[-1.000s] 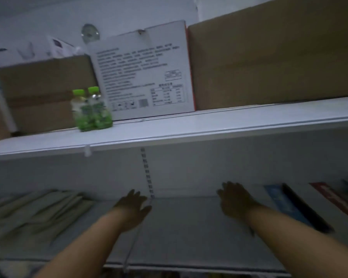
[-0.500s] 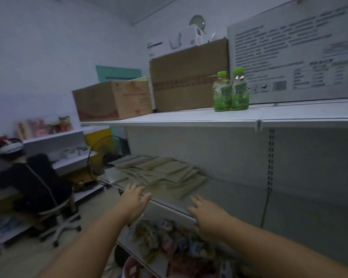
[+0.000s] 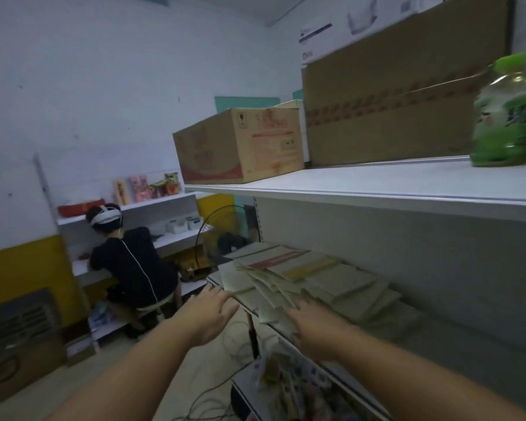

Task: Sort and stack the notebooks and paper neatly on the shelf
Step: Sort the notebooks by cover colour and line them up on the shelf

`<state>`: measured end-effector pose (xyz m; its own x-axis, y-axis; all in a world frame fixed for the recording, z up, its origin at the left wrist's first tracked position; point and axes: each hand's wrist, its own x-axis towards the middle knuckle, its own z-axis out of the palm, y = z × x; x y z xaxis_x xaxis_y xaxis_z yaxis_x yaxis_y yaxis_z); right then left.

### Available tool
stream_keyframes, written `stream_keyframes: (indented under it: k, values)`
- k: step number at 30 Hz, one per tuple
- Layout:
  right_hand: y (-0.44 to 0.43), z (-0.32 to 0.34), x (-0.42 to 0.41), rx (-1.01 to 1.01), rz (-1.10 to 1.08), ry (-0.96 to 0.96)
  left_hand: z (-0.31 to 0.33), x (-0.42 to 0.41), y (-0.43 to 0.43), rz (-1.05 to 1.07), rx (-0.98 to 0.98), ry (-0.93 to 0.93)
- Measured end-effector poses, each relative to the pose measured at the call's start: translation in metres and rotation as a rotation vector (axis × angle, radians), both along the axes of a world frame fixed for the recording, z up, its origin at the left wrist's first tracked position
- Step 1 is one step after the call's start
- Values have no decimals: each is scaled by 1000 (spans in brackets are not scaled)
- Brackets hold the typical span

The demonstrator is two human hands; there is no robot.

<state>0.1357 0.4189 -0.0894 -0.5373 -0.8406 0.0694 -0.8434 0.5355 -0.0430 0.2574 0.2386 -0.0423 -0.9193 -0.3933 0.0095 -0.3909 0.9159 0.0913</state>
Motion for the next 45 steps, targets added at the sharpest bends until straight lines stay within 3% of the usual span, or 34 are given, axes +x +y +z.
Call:
stream_keyframes:
  k: [4, 8, 11, 20, 25, 29, 31, 34, 40, 45]
  values:
    - [-29, -4, -45, -158, -18, -13, -5, -20, -10, -84, -15, -41]
    - [-47, -19, -70, -153, 15, -3, -18, -36, -34, -125, -15, -180]
    - [-59, -24, -89, -147, 28, 6, -22, -61, -61, -120, 32, -103]
    - [-107, -25, -136, -425, -93, 14, -48, -152, -150, -137, 45, 131]
    - [-147, -15, -153, -411, -219, 32, -52, -203, -227, -118, 169, 258]
    - [-190, -3, -146, -328, -267, -119, -58, -245, -279, -8, 385, 289]
    - [-210, -5, -140, -207, -346, -226, -60, -263, -293, 59, 625, 316]
    - [-224, -20, -137, -183, -463, -118, -65, -281, -302, 120, 982, 318]
    - [-222, -14, -142, -436, -584, -90, -51, -286, -323, 230, 1661, 167]
    - [-219, -6, -146, -864, -538, 74, -49, -277, -337, 154, 1846, 137]
